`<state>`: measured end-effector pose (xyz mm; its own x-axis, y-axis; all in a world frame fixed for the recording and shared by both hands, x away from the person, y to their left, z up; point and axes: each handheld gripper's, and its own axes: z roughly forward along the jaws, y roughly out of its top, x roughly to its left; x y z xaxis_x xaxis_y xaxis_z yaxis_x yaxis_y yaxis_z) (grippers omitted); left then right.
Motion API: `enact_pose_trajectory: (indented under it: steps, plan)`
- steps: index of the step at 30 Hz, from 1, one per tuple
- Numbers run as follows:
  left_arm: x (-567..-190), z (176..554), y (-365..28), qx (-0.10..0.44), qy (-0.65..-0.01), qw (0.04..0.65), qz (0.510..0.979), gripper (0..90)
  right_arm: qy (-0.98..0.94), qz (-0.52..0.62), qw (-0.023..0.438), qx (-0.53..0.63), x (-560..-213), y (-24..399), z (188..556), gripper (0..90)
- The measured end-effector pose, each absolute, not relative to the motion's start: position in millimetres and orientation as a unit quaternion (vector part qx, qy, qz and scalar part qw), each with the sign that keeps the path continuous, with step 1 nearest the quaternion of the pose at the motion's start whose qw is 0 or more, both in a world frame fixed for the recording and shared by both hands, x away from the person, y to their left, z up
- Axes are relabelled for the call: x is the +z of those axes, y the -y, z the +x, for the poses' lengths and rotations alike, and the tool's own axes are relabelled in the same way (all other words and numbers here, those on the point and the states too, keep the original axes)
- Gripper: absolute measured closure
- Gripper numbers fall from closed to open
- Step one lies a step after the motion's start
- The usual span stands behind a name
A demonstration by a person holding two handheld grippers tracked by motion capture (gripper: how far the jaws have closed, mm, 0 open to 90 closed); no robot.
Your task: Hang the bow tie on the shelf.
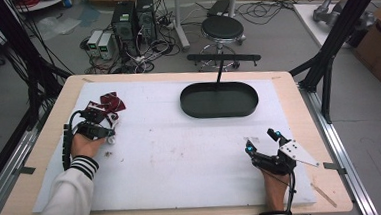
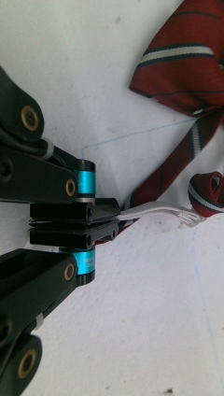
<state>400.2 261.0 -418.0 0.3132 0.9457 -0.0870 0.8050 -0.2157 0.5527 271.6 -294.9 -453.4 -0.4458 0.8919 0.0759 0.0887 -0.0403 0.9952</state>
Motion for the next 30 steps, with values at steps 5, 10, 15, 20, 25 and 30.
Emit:
enact_pose_trajectory:
  steps: [5, 10, 15, 20, 25, 30]
  plan:
    - [-409.5, 397.4, -261.4, 0.154, -0.561, 0.274, 0.766, 87.6, -0.606, 0.404, 0.338, 0.596, -453.5, 294.9, 271.6, 9.2]
    - [-396.1, 394.9, -261.5, 0.177, -0.546, 0.295, 0.764, 87.6, -0.606, 0.404, 0.338, 0.596, -453.4, 294.8, 271.6, 9.2]
    - [-383.1, 393.1, -259.2, 0.199, -0.527, 0.315, 0.764, 87.6, -0.606, 0.405, 0.337, 0.596, -453.5, 294.6, 271.2, 9.2]
    - [-370.1, 391.3, -254.5, 0.22, -0.502, 0.341, 0.763, 87.6, -0.605, 0.405, 0.337, 0.597, -453.5, 294.5, 271.2, 9.2]
    - [-354.6, 390.8, -245.6, 0.24, -0.473, 0.366, 0.765, 87.6, -0.605, 0.404, 0.338, 0.596, -453.5, 294.7, 271.3, 9.2]
    - [-335.4, 392.6, -232.4, 0.257, -0.45, 0.388, 0.763, 87.7, -0.605, 0.405, 0.336, 0.597, -453.5, 294.6, 271.1, 9.2]
